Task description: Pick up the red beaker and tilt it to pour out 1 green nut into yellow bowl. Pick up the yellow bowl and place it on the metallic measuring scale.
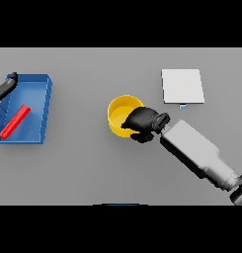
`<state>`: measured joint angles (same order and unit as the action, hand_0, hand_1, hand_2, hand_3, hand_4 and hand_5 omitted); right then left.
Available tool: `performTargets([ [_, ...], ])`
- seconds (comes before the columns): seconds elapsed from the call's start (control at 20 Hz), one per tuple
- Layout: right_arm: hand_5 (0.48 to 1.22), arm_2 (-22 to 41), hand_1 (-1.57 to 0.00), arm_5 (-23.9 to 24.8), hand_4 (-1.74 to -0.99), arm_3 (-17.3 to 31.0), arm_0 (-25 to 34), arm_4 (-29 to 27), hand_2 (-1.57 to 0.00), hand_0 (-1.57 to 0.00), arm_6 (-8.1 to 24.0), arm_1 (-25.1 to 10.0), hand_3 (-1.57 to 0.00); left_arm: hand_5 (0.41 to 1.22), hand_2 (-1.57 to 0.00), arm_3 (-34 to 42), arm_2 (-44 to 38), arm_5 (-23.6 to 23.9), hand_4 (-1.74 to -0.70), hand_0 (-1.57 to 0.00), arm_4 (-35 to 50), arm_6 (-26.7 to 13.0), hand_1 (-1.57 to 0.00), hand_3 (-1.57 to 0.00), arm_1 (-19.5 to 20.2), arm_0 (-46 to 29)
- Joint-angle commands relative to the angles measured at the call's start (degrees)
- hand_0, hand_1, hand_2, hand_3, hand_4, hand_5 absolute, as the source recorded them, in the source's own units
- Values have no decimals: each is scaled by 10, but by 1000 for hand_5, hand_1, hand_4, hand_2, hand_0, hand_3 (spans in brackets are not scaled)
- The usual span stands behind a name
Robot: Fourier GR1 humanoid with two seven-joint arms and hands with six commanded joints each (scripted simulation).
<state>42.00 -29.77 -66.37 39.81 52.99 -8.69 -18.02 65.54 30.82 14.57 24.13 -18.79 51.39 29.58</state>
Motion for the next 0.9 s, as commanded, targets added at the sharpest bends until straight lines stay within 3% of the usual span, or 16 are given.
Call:
performTargets([
  [0.0, 1079, 0, -1009, 2, -1552, -3, -3, -4, -870, -1045, -9, -3, -574, 693, 1, 1, 2, 1, -719, 1, -1, 0, 1, 1, -2, 0],
  [0.1, 1130, -3, -1211, 7, -1614, -5, -3, -8, -1122, -1235, -24, -9, -834, 696, 1, -3, 0, 0, -724, 1, 1, 1, 1, 1, -7, 3],
  [0.3, 1184, 3, -1424, 14, -1689, -7, 1, -4, -1240, -1433, -11, -8, -1183, 695, 1, 2, 0, -1, -722, 1, -2, -1, 1, 1, 1, 5],
  [0.65, 1213, -24, -1540, 10, -1730, -22, 3, -26, -1331, -1542, -26, -19, -1340, 696, 1, -7, 2, -8, -717, 1, 0, -10, 1, 1, -2, 11],
  [0.85, 1218, -56, -1558, -25, -1737, -72, 5, -47, -1414, -1559, 4, -38, -1252, 693, 1, 1, 7, -3, -724, 1, -4, -10, 1, 1, -5, 7],
])
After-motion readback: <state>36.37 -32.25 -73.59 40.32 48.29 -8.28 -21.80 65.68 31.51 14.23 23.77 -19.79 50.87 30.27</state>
